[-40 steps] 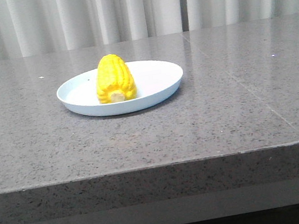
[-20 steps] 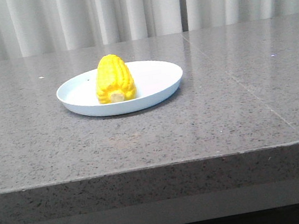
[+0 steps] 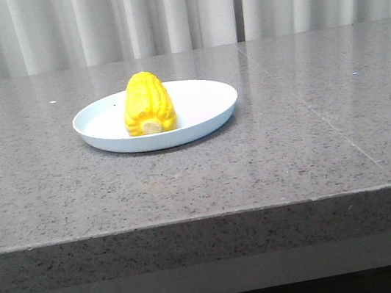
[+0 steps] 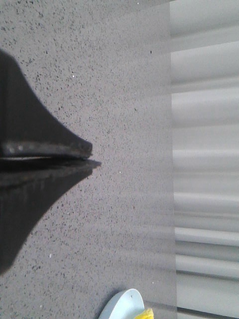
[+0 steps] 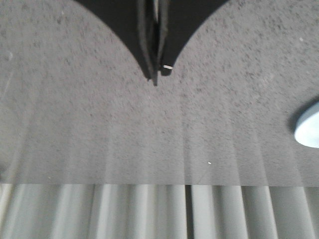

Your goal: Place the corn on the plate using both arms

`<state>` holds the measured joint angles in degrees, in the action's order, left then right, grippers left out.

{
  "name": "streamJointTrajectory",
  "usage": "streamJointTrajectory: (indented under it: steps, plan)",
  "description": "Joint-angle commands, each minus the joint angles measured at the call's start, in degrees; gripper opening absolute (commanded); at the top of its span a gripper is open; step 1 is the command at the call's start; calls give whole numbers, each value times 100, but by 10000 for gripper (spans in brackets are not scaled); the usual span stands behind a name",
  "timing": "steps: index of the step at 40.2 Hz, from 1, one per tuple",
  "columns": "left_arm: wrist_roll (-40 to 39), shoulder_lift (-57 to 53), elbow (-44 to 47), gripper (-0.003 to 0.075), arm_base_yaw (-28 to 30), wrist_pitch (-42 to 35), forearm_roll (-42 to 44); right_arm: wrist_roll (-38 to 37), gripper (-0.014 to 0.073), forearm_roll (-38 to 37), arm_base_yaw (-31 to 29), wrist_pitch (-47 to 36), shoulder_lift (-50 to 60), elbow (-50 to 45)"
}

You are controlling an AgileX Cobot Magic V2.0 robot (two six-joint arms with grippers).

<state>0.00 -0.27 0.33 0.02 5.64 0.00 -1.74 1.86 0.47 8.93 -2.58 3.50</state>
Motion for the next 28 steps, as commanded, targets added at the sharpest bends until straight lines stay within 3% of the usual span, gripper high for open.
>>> streamJointTrajectory:
  steps: [1,28]
  plan:
    - [0,-111,10,-20,4,-443,-53,79,-122,123,-165,-517,212,-194]
    - [0,-101,10,-20,4,-443,-53,79,-122,235,-274,-272,387,-411]
